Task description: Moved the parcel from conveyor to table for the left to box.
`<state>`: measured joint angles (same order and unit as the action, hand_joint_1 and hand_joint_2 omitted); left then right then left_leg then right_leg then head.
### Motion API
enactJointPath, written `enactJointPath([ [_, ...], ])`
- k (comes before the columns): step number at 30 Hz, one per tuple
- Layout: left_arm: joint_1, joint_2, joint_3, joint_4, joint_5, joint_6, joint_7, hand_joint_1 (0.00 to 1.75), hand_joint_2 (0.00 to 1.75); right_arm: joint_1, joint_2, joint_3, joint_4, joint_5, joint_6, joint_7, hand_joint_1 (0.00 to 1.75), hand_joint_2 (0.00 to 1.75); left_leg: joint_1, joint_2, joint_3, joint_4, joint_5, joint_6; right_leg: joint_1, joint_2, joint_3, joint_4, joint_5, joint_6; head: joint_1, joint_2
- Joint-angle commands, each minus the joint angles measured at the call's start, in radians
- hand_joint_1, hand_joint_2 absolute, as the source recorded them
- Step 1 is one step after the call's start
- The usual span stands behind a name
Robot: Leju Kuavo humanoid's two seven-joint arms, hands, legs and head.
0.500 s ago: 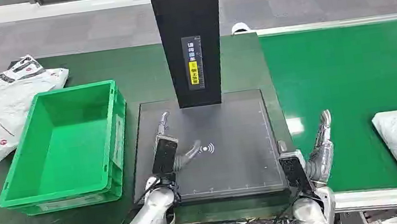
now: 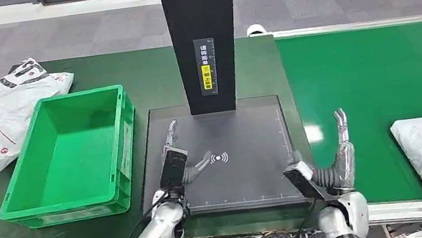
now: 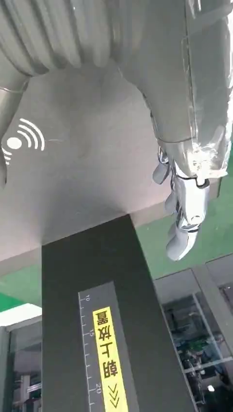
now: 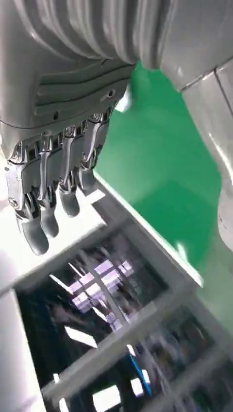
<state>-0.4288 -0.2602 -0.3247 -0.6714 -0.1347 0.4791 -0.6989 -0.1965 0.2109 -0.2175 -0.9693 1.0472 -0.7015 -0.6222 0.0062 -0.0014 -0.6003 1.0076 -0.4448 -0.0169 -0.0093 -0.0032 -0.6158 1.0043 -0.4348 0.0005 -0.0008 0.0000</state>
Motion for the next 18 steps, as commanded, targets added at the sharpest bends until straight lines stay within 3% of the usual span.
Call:
enactJointPath([
  [1, -0.008, 0.011, 0.046, 0.017, -0.018, 0.003, 0.001, 0.00, 1.75, -0.059, 0.024, -0.562, -0.041, 0.185, 0.003, 0.012, 0.00, 1.75, -0.001, -0.004, 0.003, -0.002, 0.000, 0.001, -0.001, -0.004, 0.005, -0.002, -0.001, 0.001, 0.000, 0.000],
  [3, -0.009, 0.011, 0.046, 0.016, -0.017, 0.005, 0.001, 0.00, 1.75, -0.059, 0.016, -0.604, -0.040, 0.210, 0.003, 0.027, 0.00, 1.75, -0.002, -0.003, 0.002, -0.001, -0.001, 0.001, -0.002, -0.002, 0.003, -0.001, -0.001, 0.000, 0.000, 0.000],
  [7, 0.001, 0.014, 0.048, 0.004, -0.004, -0.009, 0.001, 0.00, 1.75, -0.063, -0.031, -0.678, -0.044, 0.335, 0.003, 0.176, 0.00, 1.75, -0.002, -0.002, 0.005, -0.002, -0.002, 0.002, -0.002, -0.001, 0.006, -0.003, -0.001, 0.000, 0.000, 0.000],
  [10, -0.009, 0.009, 0.044, 0.020, -0.002, -0.027, 0.001, 0.00, 1.75, -0.050, -0.101, -0.654, 0.030, 0.403, 0.003, 0.357, 0.00, 1.75, -0.002, -0.003, 0.002, -0.001, -0.001, 0.002, -0.002, -0.003, 0.003, -0.001, -0.001, 0.001, 0.000, 0.000],
  [14, -0.011, 0.008, 0.045, 0.022, -0.002, -0.026, 0.001, 0.00, 1.75, -0.048, -0.109, -0.649, 0.039, 0.404, 0.003, 0.372, 0.00, 1.75, -0.002, -0.002, 0.005, -0.002, -0.002, 0.003, -0.002, -0.003, 0.007, -0.003, -0.002, 0.002, 0.000, 0.000],
  [18, -0.035, 0.002, 0.040, 0.044, -0.001, -0.035, 0.001, 0.00, 1.75, -0.046, -0.225, -0.563, 0.221, 0.436, 0.003, 0.617, 0.00, 1.75, -0.002, -0.001, 0.005, -0.002, -0.003, 0.003, -0.001, -0.001, 0.006, -0.003, -0.002, 0.002, 0.000, 0.000],
])
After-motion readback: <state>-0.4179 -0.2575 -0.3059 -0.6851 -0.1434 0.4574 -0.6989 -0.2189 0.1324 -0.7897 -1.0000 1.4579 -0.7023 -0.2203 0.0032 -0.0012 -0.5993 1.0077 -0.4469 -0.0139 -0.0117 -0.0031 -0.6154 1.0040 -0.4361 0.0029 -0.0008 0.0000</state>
